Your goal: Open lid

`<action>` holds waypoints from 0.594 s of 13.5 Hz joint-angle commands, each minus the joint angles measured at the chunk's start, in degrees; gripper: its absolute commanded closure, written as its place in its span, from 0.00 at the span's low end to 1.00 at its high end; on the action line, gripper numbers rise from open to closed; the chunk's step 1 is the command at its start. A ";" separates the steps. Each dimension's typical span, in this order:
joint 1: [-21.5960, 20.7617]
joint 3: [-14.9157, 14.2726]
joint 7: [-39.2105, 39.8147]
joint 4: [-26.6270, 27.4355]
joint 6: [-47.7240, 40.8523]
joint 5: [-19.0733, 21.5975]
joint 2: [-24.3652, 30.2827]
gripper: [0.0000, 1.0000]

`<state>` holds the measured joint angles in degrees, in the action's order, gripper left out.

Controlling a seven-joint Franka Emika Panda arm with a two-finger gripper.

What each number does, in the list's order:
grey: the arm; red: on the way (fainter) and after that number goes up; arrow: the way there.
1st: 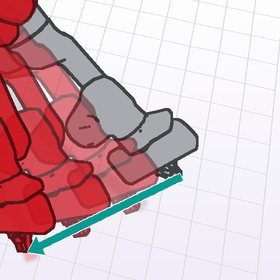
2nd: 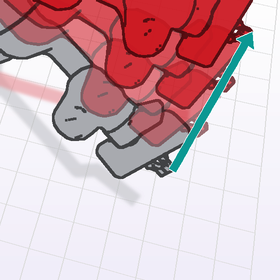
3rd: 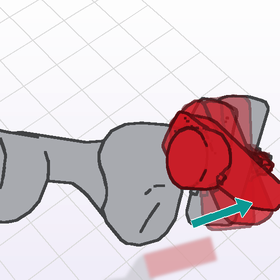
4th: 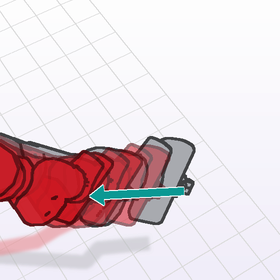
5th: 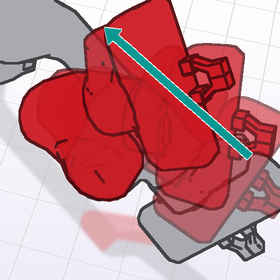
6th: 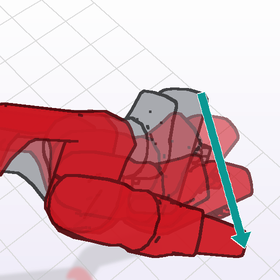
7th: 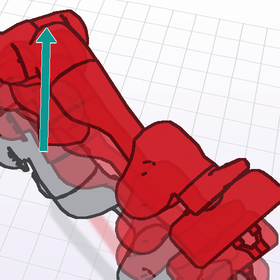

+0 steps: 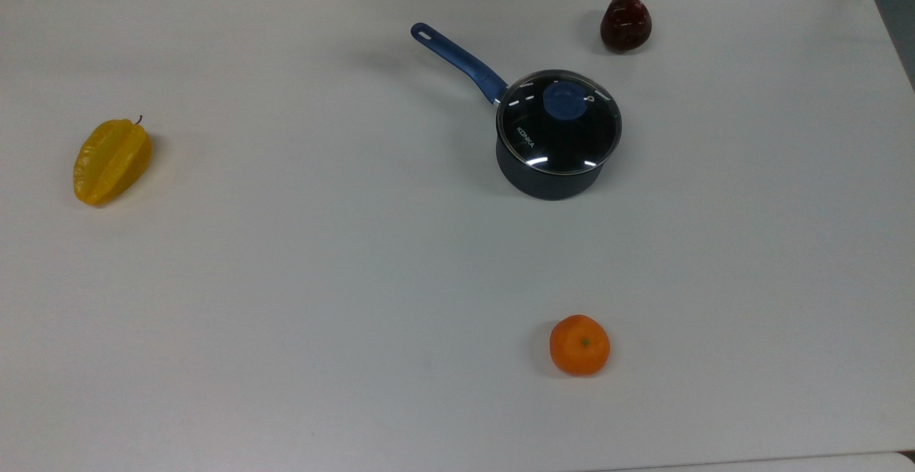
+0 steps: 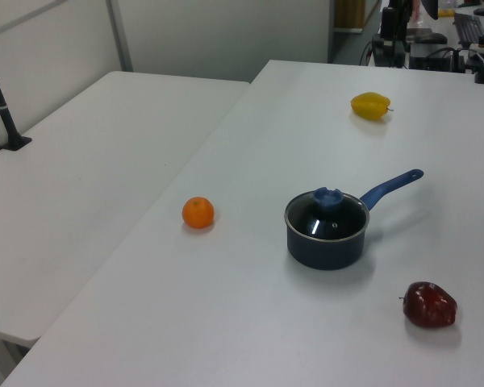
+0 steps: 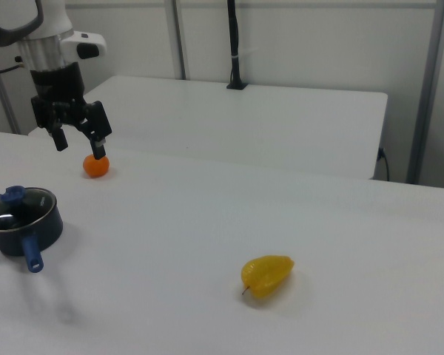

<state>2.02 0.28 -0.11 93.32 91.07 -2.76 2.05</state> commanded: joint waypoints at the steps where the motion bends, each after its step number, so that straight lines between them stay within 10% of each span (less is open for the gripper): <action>1: 0.44 -0.11 1.07 -0.42 -0.73 1.18 0.50 0.00; 8: -4.63 1.47 -0.15 2.12 4.19 5.66 0.50 0.00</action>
<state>1.58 1.05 -0.11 93.34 92.26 1.36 2.04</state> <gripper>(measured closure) 0.000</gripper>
